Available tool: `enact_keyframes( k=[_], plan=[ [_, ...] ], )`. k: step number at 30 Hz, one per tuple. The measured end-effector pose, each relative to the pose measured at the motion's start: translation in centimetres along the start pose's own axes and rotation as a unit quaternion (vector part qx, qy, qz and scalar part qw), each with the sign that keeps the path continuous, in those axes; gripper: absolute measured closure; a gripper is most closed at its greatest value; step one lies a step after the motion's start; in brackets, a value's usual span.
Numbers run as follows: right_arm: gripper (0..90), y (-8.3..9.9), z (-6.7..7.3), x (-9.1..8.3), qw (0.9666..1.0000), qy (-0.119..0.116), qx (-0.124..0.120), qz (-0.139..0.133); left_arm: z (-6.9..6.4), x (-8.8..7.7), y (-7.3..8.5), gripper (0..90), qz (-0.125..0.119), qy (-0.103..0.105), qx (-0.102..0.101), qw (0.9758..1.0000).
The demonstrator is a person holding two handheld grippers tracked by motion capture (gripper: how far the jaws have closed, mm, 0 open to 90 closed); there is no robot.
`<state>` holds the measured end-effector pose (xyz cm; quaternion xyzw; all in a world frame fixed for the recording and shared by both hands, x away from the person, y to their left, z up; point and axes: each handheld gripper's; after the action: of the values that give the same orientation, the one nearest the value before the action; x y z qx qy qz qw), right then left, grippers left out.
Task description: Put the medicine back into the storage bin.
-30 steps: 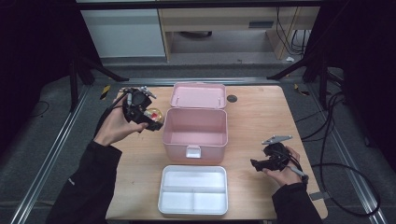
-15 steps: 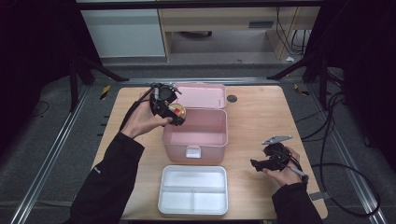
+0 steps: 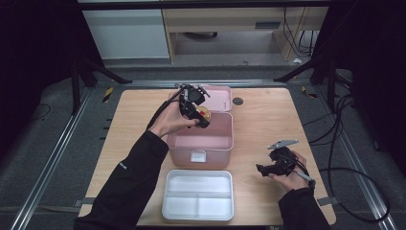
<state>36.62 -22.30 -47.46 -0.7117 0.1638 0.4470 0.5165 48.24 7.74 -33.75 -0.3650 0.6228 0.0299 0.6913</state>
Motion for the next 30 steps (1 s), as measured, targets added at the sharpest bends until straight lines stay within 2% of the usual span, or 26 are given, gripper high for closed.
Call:
enact_keyframes(
  k=[4, 10, 14, 19, 20, 22, 24, 26, 30],
  plan=[
    [21.9, 0.0, 0.0, 0.0, 1.0, -0.001, -0.001, 0.0, -0.3, 1.0, -0.6, 20.0, 0.002, 0.007, 0.004, 1.0],
    [21.9, 0.1, 0.0, 0.1, 1.0, -0.001, -0.002, 0.002, -0.4, 3.8, -1.3, 20.0, 0.025, 0.012, 0.01, 0.9996],
    [21.8, 0.1, 0.0, 0.2, 1.0, -0.002, -0.005, 0.003, -0.5, 4.8, -1.3, 19.9, 0.038, 0.018, 0.01, 0.9991],
    [21.4, 0.1, 0.0, 0.2, 1.0, -0.003, -0.005, 0.004, -0.5, 5.7, -1.2, 19.7, 0.051, 0.013, 0.012, 0.9985],
    [20.9, 0.1, 0.0, 0.2, 1.0, -0.002, -0.005, 0.004, -0.5, 6.2, -1.1, 19.2, 0.061, 0.015, 0.015, 0.9979],
    [20.7, 0.1, 0.1, 0.2, 1.0, -0.004, -0.006, 0.004, -0.5, 6.3, -1.0, 18.5, 0.059, 0.014, 0.017, 0.998],
    [20.5, 0.1, 0.1, 0.2, 1.0, -0.003, -0.007, 0.003, -0.3, 6.4, -0.7, 17.2, 0.049, 0.025, 0.01, 0.9985],
    [20.4, 0.1, 0.1, 0.2, 1.0, -0.003, -0.006, 0.004, -0.2, 6.3, -0.6, 16.9, 0.047, 0.024, 0.008, 0.9986],
    [20.5, 0.1, 0.0, 0.2, 1.0, -0.003, -0.005, 0.003, -0.2, 5.1, -0.2, 16.6, 0.033, 0.023, 0.008, 0.9991]
  ],
)
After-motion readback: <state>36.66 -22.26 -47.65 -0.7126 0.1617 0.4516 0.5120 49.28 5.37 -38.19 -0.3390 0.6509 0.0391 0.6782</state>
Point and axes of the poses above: each handheld gripper's, and its own axes: x roughly forward along the jaws, y roughly out of its underside, z roughly to its left, and after that the axes turned 6 degrees about y, right-handed
